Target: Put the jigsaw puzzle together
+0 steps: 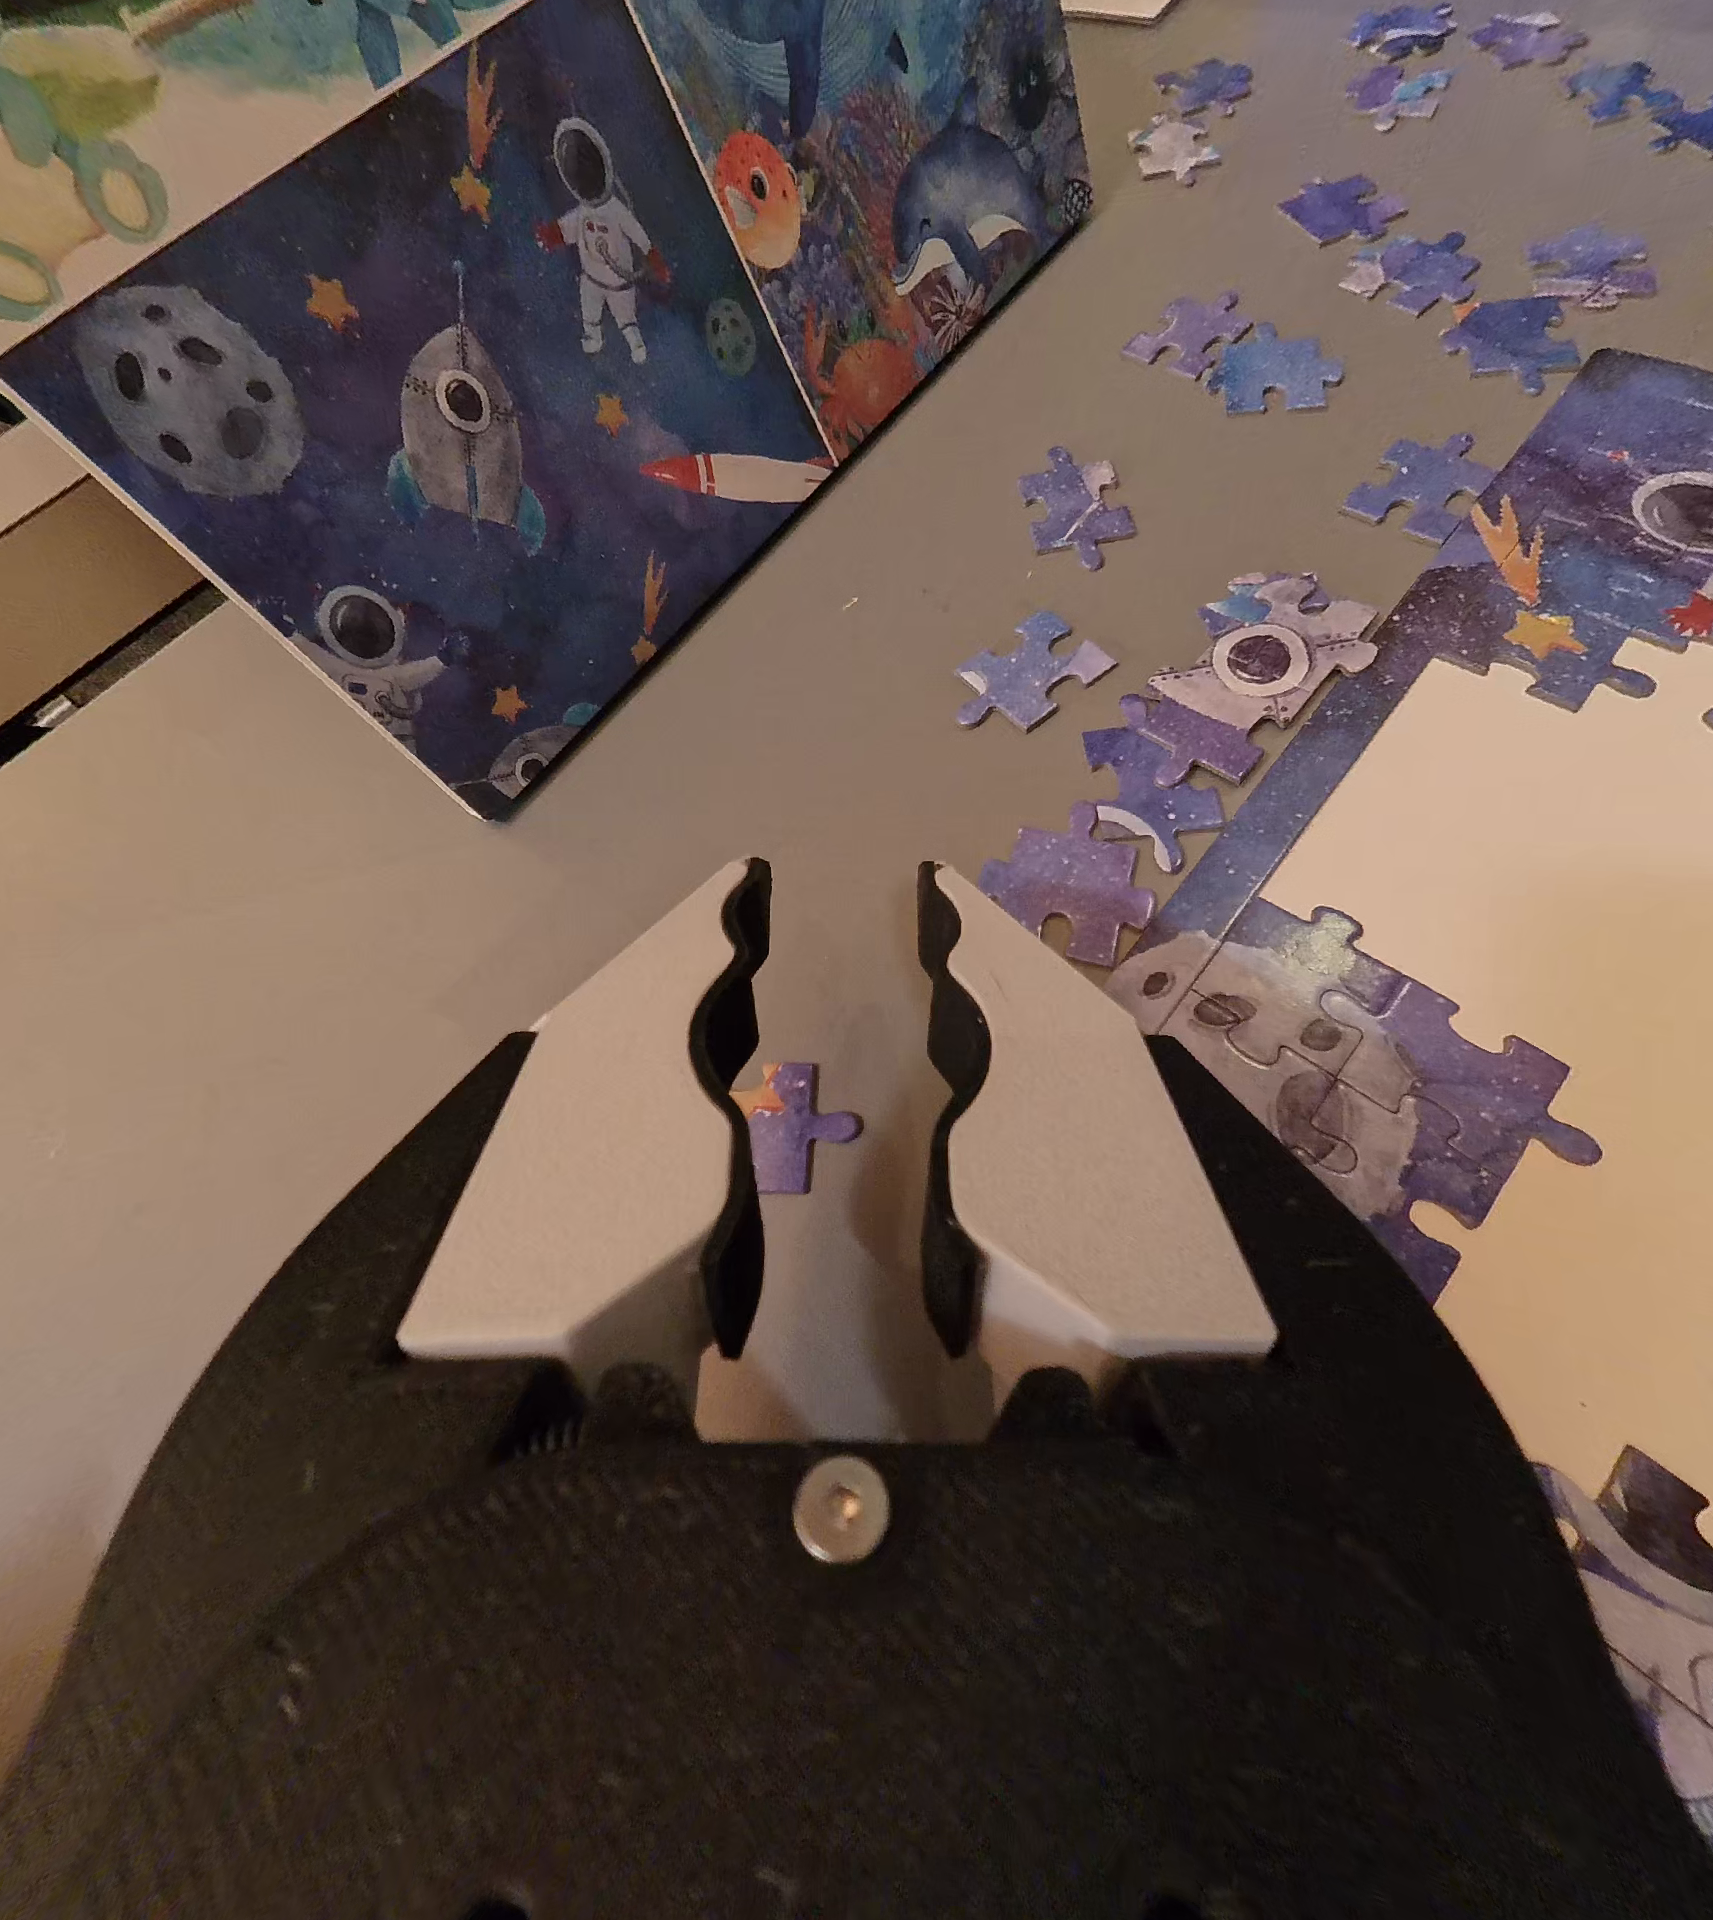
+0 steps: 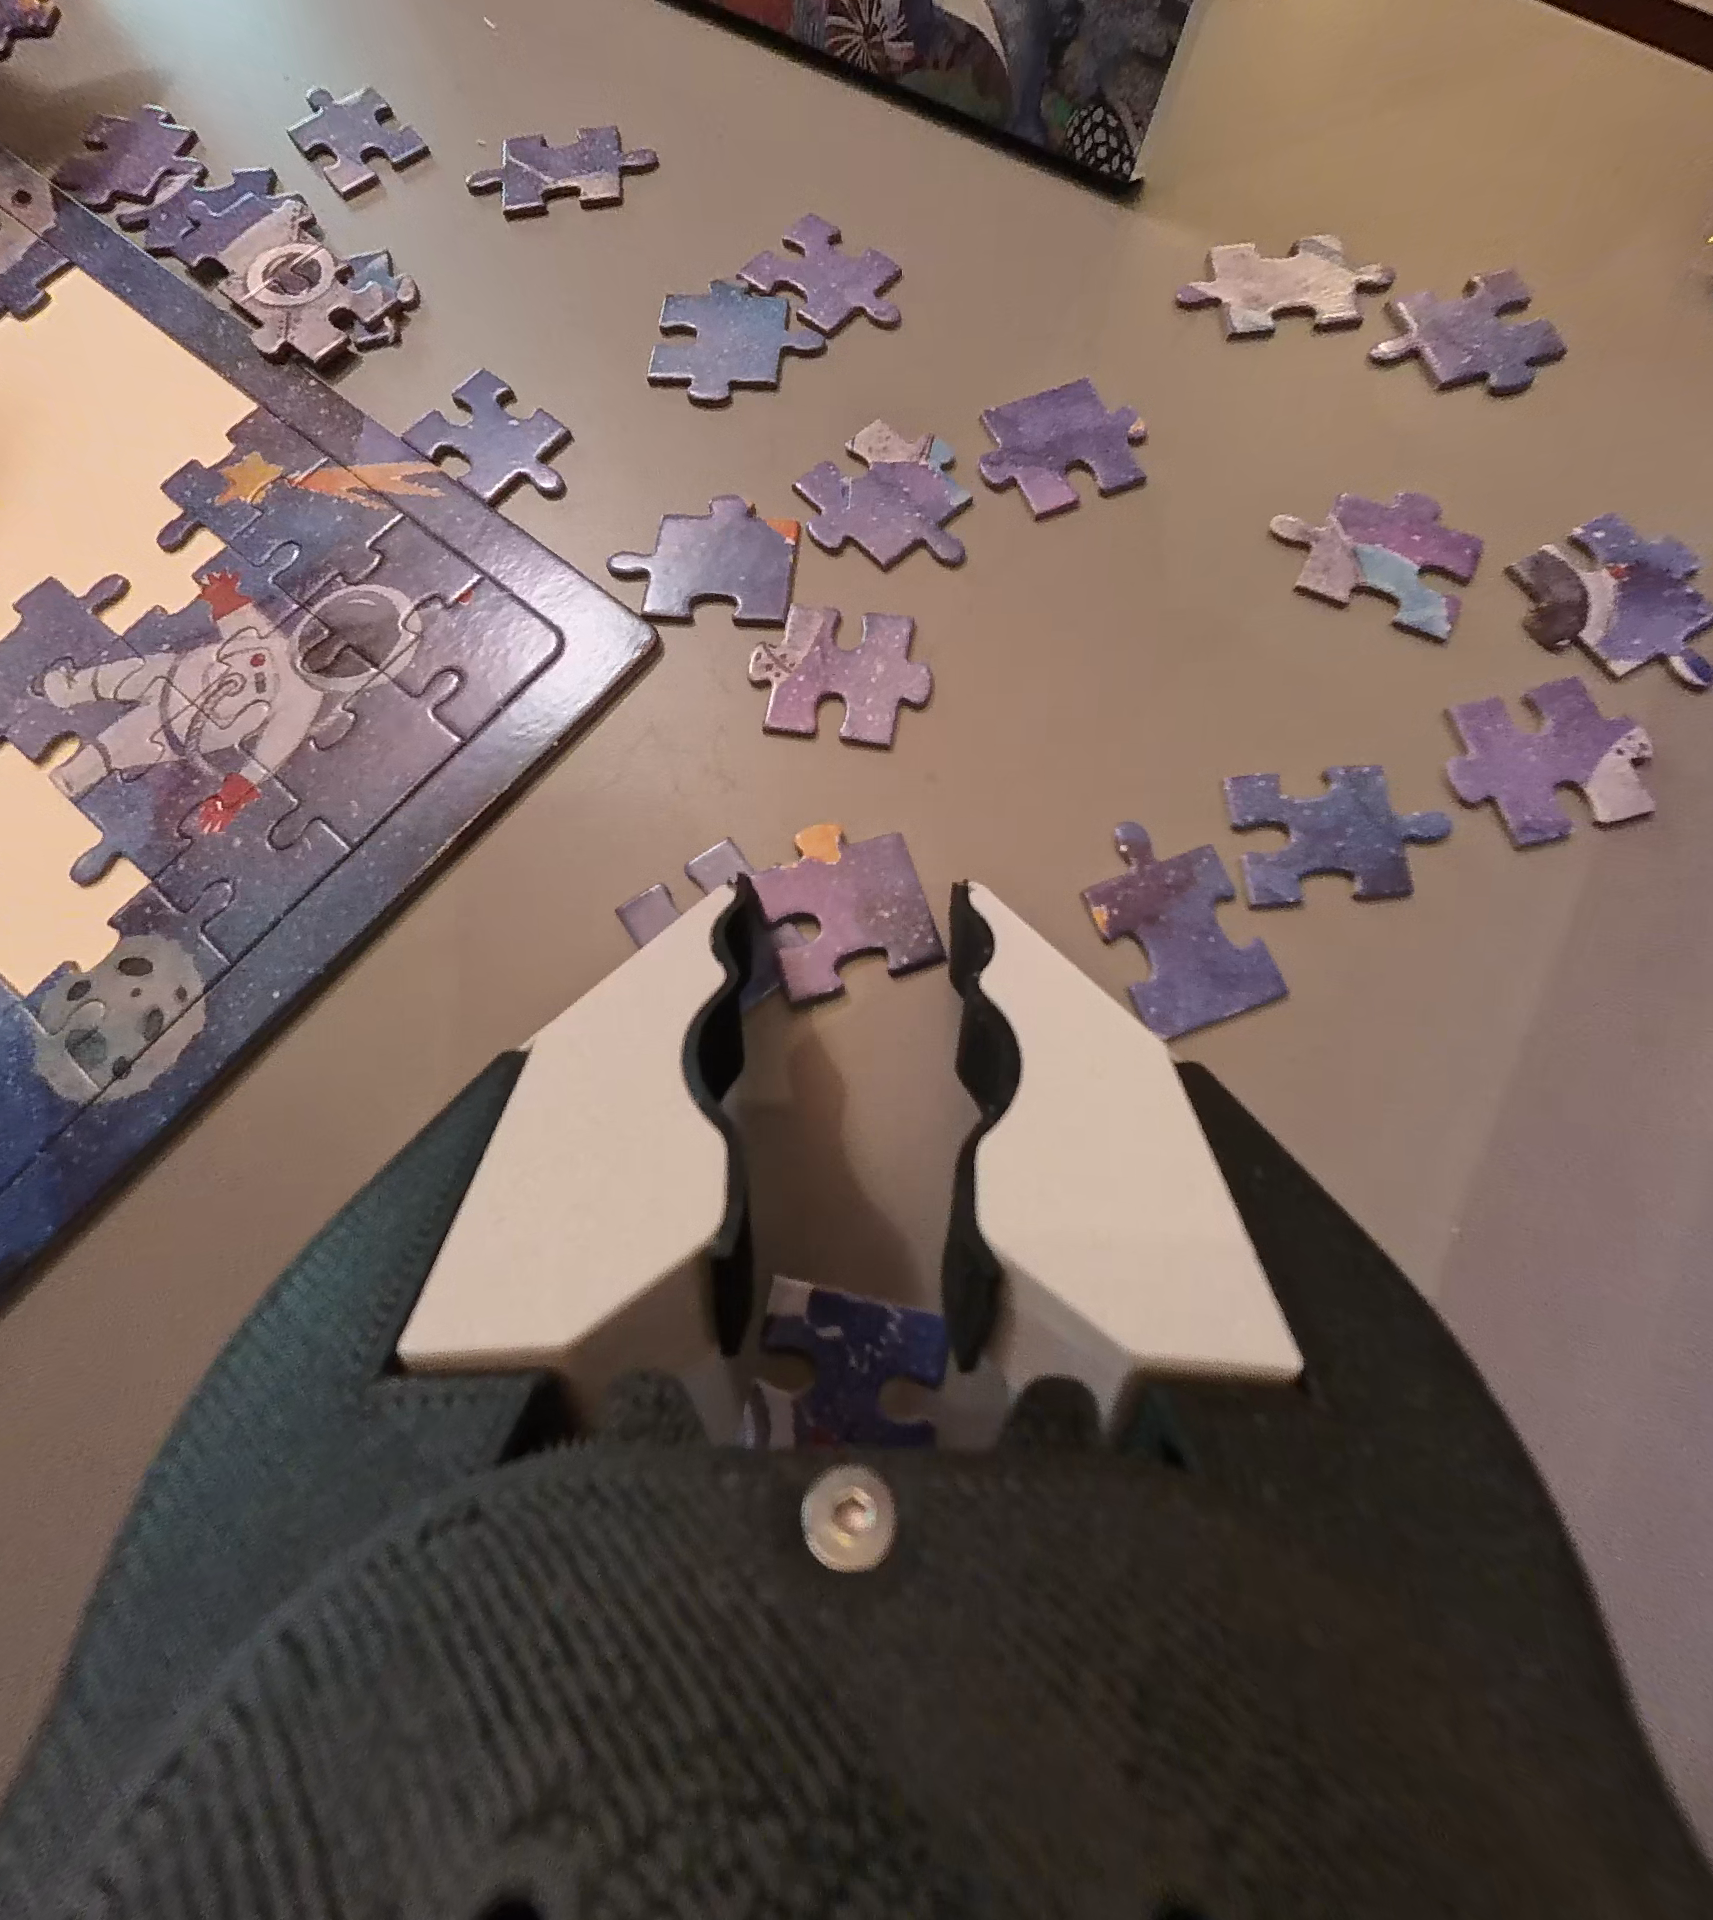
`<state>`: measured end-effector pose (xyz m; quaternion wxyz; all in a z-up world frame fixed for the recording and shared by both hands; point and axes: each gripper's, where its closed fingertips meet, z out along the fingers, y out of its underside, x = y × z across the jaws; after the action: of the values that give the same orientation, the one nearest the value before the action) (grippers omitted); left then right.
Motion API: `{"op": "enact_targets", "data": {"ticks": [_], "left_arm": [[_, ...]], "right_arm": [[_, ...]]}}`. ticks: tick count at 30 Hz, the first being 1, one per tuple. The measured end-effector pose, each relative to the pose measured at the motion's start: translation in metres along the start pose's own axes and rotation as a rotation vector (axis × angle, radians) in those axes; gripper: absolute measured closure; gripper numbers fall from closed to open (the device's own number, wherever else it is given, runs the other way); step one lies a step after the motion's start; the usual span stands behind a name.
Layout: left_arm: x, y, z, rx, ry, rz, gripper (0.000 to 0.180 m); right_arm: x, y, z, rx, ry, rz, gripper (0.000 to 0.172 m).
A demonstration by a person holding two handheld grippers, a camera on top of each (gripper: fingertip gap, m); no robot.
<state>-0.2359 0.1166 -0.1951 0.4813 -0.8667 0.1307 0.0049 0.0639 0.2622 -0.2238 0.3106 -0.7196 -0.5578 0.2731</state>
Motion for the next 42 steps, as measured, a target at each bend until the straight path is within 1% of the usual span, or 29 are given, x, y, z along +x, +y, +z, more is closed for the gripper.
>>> {"op": "enact_targets", "data": {"ticks": [10, 17, 23, 31, 34, 37, 39, 42], "left_arm": [[0.000, 0.000, 0.000, -0.001, 0.000, 0.001, 0.152], [0.000, 0.000, 0.000, -0.002, 0.001, 0.001, 0.152], [0.000, 0.000, 0.000, -0.002, 0.001, 0.002, 0.152], [0.001, 0.000, 0.000, -0.001, 0.001, 0.003, 0.152], [0.001, 0.000, 0.000, -0.002, 0.001, 0.004, 0.152], [0.000, 0.000, 0.000, -0.002, 0.000, 0.005, 0.152], [0.000, 0.000, 0.000, 0.000, -0.002, 0.006, 0.152], [0.000, -0.001, -0.001, 0.003, -0.003, 0.007, 0.152]], "right_arm": [[0.000, 0.000, 0.000, 0.000, -0.002, -0.001, 0.136], [-0.002, 0.000, 0.000, -0.001, -0.013, -0.004, 0.140], [-0.005, 0.000, 0.000, -0.001, -0.023, -0.007, 0.141], [-0.011, -0.003, 0.000, 0.008, -0.041, -0.049, 0.144], [-0.020, -0.007, 0.000, 0.025, -0.064, -0.097, 0.142], [-0.014, -0.011, -0.003, 0.045, -0.012, -0.130, 0.135], [-0.001, -0.016, -0.011, 0.087, 0.042, -0.109, 0.136], [0.019, -0.027, -0.029, 0.196, 0.084, -0.012, 0.140]]}}
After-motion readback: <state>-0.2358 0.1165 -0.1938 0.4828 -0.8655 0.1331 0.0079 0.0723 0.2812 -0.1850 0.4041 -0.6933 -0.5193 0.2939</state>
